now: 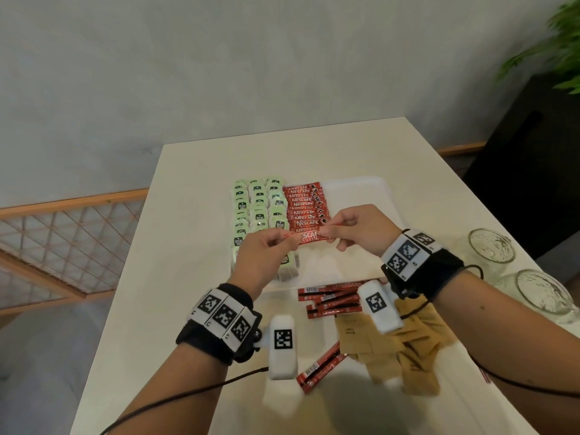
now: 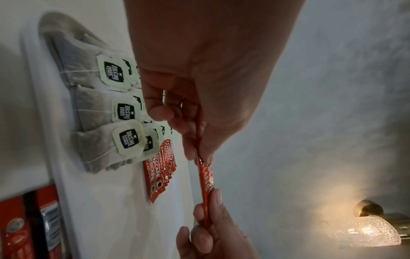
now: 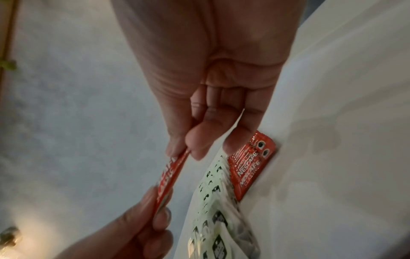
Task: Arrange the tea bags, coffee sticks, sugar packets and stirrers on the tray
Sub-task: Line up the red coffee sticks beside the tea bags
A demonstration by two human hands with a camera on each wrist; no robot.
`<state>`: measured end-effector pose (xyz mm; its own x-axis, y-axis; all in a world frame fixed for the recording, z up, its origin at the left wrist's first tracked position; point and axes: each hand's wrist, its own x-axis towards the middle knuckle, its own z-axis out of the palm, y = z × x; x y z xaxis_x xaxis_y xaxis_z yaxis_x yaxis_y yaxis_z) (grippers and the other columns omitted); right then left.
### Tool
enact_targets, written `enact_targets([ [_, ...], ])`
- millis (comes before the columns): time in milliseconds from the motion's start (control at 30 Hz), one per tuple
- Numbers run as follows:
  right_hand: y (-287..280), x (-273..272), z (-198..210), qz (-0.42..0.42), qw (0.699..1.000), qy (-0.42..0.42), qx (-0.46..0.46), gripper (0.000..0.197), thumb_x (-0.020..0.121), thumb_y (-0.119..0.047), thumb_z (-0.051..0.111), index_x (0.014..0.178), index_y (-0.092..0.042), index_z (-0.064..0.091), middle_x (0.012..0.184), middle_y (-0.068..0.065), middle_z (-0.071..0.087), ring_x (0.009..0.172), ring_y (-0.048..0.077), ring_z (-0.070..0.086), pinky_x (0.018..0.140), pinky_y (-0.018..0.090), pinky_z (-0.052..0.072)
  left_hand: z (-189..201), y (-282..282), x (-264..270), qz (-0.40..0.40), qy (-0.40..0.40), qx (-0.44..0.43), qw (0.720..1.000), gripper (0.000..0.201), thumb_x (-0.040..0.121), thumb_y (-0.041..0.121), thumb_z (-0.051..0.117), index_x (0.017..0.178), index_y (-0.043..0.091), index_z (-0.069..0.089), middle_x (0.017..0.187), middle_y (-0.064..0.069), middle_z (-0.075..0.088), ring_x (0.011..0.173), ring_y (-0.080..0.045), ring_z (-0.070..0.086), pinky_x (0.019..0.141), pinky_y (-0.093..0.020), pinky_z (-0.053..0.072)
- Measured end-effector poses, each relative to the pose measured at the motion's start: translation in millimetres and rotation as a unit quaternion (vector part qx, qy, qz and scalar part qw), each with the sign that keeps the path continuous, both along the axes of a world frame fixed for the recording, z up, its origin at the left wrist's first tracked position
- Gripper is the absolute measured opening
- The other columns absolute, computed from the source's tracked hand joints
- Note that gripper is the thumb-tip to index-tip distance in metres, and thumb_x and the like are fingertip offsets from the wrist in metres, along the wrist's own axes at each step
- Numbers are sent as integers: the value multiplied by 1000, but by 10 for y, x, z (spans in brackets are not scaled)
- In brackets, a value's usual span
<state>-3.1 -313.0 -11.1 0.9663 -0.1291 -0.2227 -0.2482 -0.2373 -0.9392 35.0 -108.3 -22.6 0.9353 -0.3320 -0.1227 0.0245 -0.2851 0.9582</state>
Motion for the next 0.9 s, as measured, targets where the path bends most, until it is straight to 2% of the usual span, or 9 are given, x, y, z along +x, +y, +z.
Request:
enact_targets([
  [67, -56, -2, -42, -2, 1000, 9, 20, 5, 84, -14, 73, 88, -11, 74, 80, 7, 75, 60, 16, 64, 71, 27, 58, -26, 0, 18, -6, -1, 12, 1000, 20, 87, 29, 73, 83, 10, 76, 75, -16, 66, 56, -9, 49, 58, -16, 43],
  [200, -189, 4, -166, -20, 999, 49, 10, 15, 90, -11, 66, 102, -4, 71, 83, 8, 73, 64, 13, 67, 79, 33, 59, -32, 5, 78, 9, -19, 30, 999, 9, 88, 30, 71, 85, 23, 75, 80, 5, 73, 75, -8, 65, 75, -20, 49],
  [300, -299, 24, -298, -41, 990, 97, -99, 16, 89, -19, 68, 99, -8, 74, 74, -1, 65, 65, 11, 58, 67, 25, 54, -55, 59, 168, 52, -31, 26, 998, 11, 90, 32, 68, 91, 22, 73, 82, 4, 69, 71, -7, 59, 71, -23, 44],
  [400, -318, 72, -418, -48, 975, 115, -185, 11, 88, -23, 69, 93, -15, 75, 85, -2, 69, 73, 7, 55, 64, 19, 40, -74, 85, 225, 82, -25, 11, 996, 6, 89, 31, 69, 86, 27, 71, 85, -6, 69, 70, -10, 56, 70, -27, 44],
  [467, -269, 129, -471, -43, 970, 121, -206, 8, 86, -23, 70, 90, -18, 76, 89, -3, 70, 79, 7, 58, 64, 16, 38, -81, 89, 247, 88, -23, 7, 996, 6, 89, 31, 69, 85, 28, 71, 92, -11, 71, 76, -11, 59, 74, -27, 48],
  [533, -203, 213, -497, -53, 968, 125, -211, 5, 83, -23, 73, 86, -19, 73, 92, -3, 70, 89, 12, 61, 69, 18, 41, -91, 99, 269, 90, -27, 6, 996, 6, 90, 30, 68, 85, 27, 71, 94, -13, 71, 77, -12, 60, 75, -26, 48],
  [600, -152, 305, -504, -66, 961, 137, -231, 17, 80, -25, 77, 90, -17, 66, 95, -3, 64, 94, 16, 58, 78, 23, 41, -119, 115, 295, 94, -26, 9, 995, 7, 90, 30, 68, 87, 25, 72, 91, -13, 70, 73, -11, 57, 70, -27, 46],
  [767, -84, 448, -467, -63, 948, 160, -269, 26, 80, -29, 77, 86, -17, 54, 95, -2, 56, 89, 16, 51, 75, 26, 36, -173, 134, 330, 91, -16, 12, 996, 9, 89, 31, 69, 89, 22, 73, 76, 3, 65, 64, -6, 52, 65, -27, 41],
  [900, -82, 488, -435, -66, 951, 157, -259, 29, 80, -29, 77, 78, -21, 50, 90, -2, 55, 89, 16, 50, 74, 27, 36, -136, 130, 315, 77, -37, 32, 996, 7, 89, 30, 68, 87, 23, 72, 75, 3, 63, 68, -9, 55, 69, -28, 46],
])
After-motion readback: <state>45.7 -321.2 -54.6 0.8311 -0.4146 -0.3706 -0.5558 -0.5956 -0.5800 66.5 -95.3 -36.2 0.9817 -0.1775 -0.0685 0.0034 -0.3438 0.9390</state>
